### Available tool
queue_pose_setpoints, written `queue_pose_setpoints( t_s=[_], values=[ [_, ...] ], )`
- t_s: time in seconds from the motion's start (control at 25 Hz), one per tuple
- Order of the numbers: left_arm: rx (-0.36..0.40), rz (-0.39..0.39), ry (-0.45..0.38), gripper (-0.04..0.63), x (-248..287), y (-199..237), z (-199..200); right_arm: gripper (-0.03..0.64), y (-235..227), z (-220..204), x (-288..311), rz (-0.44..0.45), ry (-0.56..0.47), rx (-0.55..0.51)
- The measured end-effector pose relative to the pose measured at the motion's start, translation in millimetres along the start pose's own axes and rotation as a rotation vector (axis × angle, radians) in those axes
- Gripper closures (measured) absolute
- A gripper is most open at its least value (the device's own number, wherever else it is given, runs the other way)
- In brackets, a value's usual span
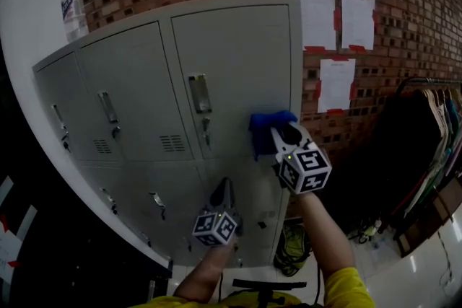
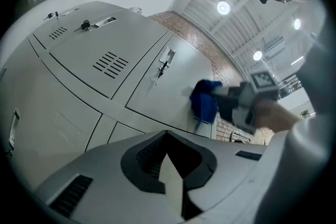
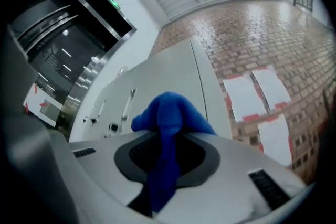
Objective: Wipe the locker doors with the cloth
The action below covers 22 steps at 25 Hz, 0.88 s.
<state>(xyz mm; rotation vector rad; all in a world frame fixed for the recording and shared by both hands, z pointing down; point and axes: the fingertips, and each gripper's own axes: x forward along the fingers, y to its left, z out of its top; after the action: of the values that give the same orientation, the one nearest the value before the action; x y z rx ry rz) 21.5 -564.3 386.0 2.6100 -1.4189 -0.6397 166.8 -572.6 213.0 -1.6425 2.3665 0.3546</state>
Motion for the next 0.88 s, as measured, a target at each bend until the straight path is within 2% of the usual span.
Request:
queue_pose_setpoints(
  t_s=[0.12, 0.2, 0.32, 0.4, 0.52, 0.6, 0.76, 0.84, 0.88],
  values=[
    [0.002, -0.012, 0.0, 0.603, 3, -2, -1, 0.545, 13, 129, 44, 0.074, -0.125, -0.032],
    [0.013, -0.018, 0.004, 0.603, 3, -4, 0, 0.545, 17, 194, 74, 0.084, -0.165, -0.042],
    [0.019, -0.032, 0.008, 0.603, 4, -8, 2, 0.543, 15, 239, 106, 0.057, -0.156, -0.07],
    [0.018, -0.034, 0.003, 0.603, 3, -7, 4, 0.543, 15, 239, 107, 0.053, -0.144, -0.084],
    [0.023, -0.013, -0.01, 0.603, -1, 2, 10, 0.543, 17, 192, 87, 0.061, -0.127, -0.069],
    [0.026, -0.005, -0.016, 0.603, -2, 8, 13, 0.543, 18, 129, 64, 0.06, -0.086, -0.042],
    [0.027, -0.004, -0.015, 0.603, -1, 17, 14, 0.545, 25, -33, 16, 0.065, 0.073, 0.085],
    [0.026, 0.002, -0.006, 0.603, -4, 21, 10, 0.543, 29, -87, 0, 0.061, 0.112, 0.106],
    [0.022, 0.007, -0.004, 0.603, -5, 23, 8, 0.545, 30, -99, -4, 0.06, 0.117, 0.113]
  ],
)
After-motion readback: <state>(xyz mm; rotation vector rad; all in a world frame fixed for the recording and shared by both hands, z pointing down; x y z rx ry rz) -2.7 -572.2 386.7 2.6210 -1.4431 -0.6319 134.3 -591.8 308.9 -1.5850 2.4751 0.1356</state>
